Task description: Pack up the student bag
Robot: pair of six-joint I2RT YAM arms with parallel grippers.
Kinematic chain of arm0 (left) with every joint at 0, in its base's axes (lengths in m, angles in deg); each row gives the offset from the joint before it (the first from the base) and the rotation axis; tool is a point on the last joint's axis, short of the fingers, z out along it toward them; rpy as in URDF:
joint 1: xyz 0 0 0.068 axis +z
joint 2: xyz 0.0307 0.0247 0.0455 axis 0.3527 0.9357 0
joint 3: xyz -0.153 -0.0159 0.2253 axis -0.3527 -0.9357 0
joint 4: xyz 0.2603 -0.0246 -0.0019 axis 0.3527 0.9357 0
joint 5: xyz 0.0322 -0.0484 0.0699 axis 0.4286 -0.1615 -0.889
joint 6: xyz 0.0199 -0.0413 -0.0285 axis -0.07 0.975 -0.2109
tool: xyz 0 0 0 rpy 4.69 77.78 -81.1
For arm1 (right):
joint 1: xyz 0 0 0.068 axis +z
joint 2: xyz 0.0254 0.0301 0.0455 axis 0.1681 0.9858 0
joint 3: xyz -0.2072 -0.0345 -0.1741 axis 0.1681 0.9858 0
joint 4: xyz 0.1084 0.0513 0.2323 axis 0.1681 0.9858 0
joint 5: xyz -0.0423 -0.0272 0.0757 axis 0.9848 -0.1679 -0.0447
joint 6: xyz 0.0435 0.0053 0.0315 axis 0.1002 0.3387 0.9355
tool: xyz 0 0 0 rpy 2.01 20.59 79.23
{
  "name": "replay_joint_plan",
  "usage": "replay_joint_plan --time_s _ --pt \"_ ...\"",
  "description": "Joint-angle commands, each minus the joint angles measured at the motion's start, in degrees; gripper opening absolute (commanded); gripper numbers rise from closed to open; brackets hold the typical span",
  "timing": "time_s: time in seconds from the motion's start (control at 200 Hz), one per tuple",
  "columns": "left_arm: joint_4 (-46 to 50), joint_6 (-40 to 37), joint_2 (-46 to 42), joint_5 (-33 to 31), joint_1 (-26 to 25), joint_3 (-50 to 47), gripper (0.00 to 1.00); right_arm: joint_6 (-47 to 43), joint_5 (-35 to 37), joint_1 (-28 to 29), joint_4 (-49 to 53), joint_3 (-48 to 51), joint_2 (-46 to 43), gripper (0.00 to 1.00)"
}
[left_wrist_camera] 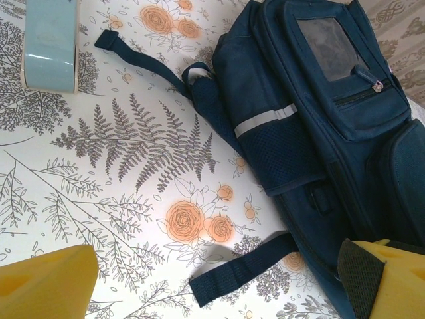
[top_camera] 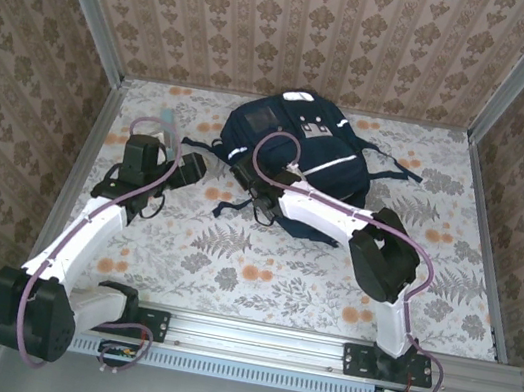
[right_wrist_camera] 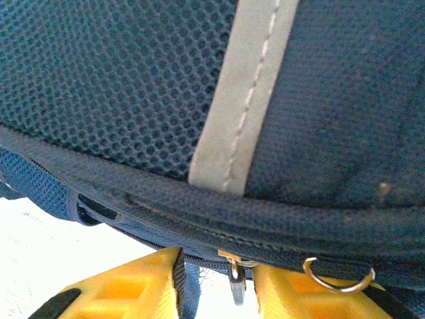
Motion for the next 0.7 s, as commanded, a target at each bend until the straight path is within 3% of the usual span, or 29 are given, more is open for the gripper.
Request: replay_joint_plan --time_s 0.0,0.215,0.41,0.535,0.695 --pt "-0.2 1.1 0.2 0.8 0.4 -0.8 0.95 2.6 0.9 -0.8 2.8 -0.1 2.1 0.33" --pt "-0.2 1.2 0.1 1.0 0.4 -0.8 0.95 2.3 0.0 -1.1 3.2 0.1 2.8 0.27" --pt "-0.2 1.7 0.2 1.8 0.4 -0.8 0.95 -1.6 0.5 -1.0 2.0 0.6 2.1 0.09" --pt "-1.0 2.4 1.0 4.0 0.5 -0.8 0.95 -9.3 -0.3 -1.2 -2.0 2.2 0.2 0.00" --pt "-4.9 4.8 4.0 10.1 0.5 -0.9 0.95 -20.7 -6.6 -2.2 -8.8 4.7 -3.1 0.00"
